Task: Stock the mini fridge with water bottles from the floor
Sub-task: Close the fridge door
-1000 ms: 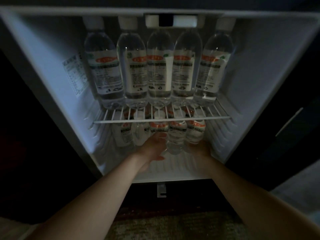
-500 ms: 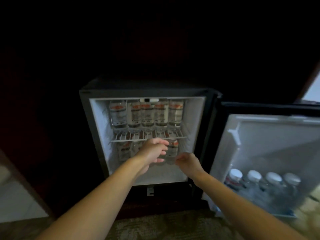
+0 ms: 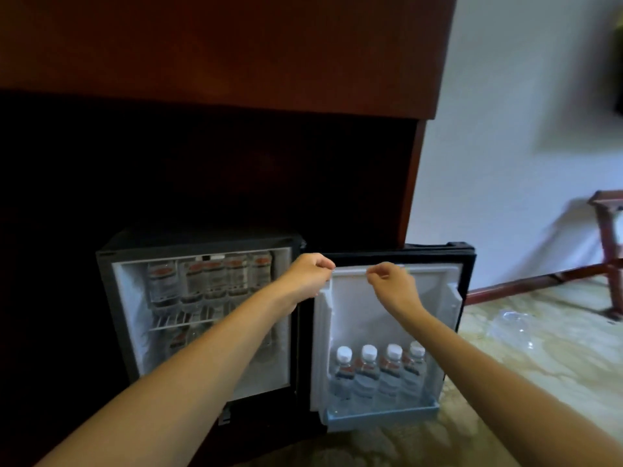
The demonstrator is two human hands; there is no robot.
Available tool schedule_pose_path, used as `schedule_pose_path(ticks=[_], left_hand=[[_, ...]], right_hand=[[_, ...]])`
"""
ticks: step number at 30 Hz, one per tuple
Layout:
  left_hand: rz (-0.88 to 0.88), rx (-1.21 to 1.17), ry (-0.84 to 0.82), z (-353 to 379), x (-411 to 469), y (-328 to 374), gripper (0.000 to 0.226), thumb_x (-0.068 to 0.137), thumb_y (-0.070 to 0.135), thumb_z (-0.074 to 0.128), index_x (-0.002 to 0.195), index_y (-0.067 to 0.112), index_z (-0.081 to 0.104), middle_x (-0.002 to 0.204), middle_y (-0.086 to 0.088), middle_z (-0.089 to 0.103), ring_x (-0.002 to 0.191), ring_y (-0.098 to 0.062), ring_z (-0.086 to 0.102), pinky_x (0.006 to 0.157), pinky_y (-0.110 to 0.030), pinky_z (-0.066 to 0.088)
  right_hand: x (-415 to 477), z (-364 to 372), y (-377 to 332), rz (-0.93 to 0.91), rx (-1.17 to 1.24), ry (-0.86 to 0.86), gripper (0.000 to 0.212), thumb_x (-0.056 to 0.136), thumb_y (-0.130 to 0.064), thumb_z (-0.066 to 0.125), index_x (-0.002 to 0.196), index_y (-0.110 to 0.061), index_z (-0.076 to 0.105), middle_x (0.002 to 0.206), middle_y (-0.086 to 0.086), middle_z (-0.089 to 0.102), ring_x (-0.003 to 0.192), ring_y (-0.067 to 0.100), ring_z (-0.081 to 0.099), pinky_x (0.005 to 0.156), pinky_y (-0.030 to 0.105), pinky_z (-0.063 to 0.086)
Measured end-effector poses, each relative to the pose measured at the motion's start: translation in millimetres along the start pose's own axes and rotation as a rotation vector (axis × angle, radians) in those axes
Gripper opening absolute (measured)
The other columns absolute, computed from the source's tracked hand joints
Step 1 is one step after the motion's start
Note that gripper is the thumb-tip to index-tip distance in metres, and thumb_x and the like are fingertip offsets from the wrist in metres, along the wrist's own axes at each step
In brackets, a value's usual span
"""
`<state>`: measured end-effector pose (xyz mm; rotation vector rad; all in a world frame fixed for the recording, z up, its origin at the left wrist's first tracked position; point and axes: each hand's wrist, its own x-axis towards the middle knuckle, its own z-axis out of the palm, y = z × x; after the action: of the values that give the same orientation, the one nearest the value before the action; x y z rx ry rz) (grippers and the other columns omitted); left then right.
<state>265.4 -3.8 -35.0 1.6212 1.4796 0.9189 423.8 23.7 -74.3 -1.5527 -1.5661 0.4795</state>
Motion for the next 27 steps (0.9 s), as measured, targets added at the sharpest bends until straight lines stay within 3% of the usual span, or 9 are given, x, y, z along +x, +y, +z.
schedule_pose_path(ticks=[6, 10, 13, 16, 18, 22, 27], left_hand=[[0.068, 0.272, -0.136, 33.1, 43.3, 36.0, 0.044, 0.092, 0.005, 0.039, 0.135, 0.011, 0.043, 0.142, -0.010, 0.044, 0.130, -0.024, 0.042, 0.105, -0.032, 0.036], [0.064, 0.365, -0.158, 43.7, 67.4, 41.0, 0.054, 0.090, -0.001, 0.035, 0.142, 0.012, 0.032, 0.149, -0.011, 0.033, 0.134, -0.026, 0.036, 0.104, -0.032, 0.036], [0.060, 0.389, -0.168, 47.0, 80.0, 38.7, 0.059, 0.089, -0.004, 0.034, 0.144, 0.013, 0.027, 0.151, -0.012, 0.028, 0.138, -0.027, 0.032, 0.107, -0.034, 0.035], [0.059, 0.386, -0.177, 49.6, 89.2, 37.4, 0.060, 0.089, -0.005, 0.033, 0.145, 0.014, 0.025, 0.153, -0.012, 0.025, 0.140, -0.027, 0.029, 0.108, -0.032, 0.033], [0.067, 0.381, -0.166, 53.0, 94.3, 37.7, 0.059, 0.090, -0.004, 0.032, 0.145, 0.014, 0.025, 0.153, -0.011, 0.025, 0.138, -0.026, 0.032, 0.099, -0.027, 0.034], [0.073, 0.388, -0.172, 63.6, 95.6, 37.1, 0.059, 0.091, -0.004, 0.032, 0.145, 0.015, 0.024, 0.153, -0.011, 0.025, 0.133, -0.025, 0.037, 0.088, -0.024, 0.035], [0.098, 0.412, -0.162, 72.4, 85.9, 37.9, 0.059, 0.090, -0.005, 0.031, 0.145, 0.018, 0.027, 0.153, -0.009, 0.026, 0.127, -0.024, 0.044, 0.079, -0.024, 0.042]], right_hand=[[49.0, -49.4, 44.7, 0.014, -0.349, 0.021, 0.056, 0.090, -0.023, 0.050, 0.141, -0.007, 0.033, 0.149, 0.010, 0.034, 0.139, 0.026, 0.029, 0.114, 0.043, 0.025], [80.6, -58.1, 57.6, 0.052, -0.571, -0.115, 0.072, 0.086, -0.020, 0.049, 0.147, -0.013, 0.013, 0.158, 0.006, 0.008, 0.147, 0.023, 0.001, 0.117, 0.053, 0.002], [98.5, -60.6, 60.5, 0.059, -0.637, -0.219, 0.075, 0.086, -0.020, 0.046, 0.149, -0.016, 0.005, 0.159, 0.006, -0.002, 0.147, 0.023, -0.011, 0.116, 0.055, -0.007], [106.2, -61.8, 60.2, 0.052, -0.721, -0.309, 0.069, 0.088, -0.022, 0.043, 0.148, -0.016, 0.011, 0.158, 0.006, 0.010, 0.147, 0.023, -0.003, 0.114, 0.056, -0.010], [109.2, -63.8, 60.1, 0.016, -0.786, -0.310, 0.066, 0.088, -0.024, 0.044, 0.147, -0.015, 0.016, 0.154, 0.007, 0.020, 0.146, 0.024, 0.008, 0.114, 0.057, -0.010], [107.5, -64.5, 59.4, 0.035, -0.746, -0.254, 0.062, 0.086, -0.026, 0.045, 0.143, -0.011, 0.025, 0.147, 0.009, 0.032, 0.139, 0.028, 0.029, 0.115, 0.057, -0.005], [81.4, -62.5, 59.8, 0.014, -0.688, -0.140, 0.050, 0.087, -0.020, 0.045, 0.134, -0.007, 0.035, 0.136, 0.009, 0.041, 0.133, 0.029, 0.034, 0.115, 0.056, -0.002]])
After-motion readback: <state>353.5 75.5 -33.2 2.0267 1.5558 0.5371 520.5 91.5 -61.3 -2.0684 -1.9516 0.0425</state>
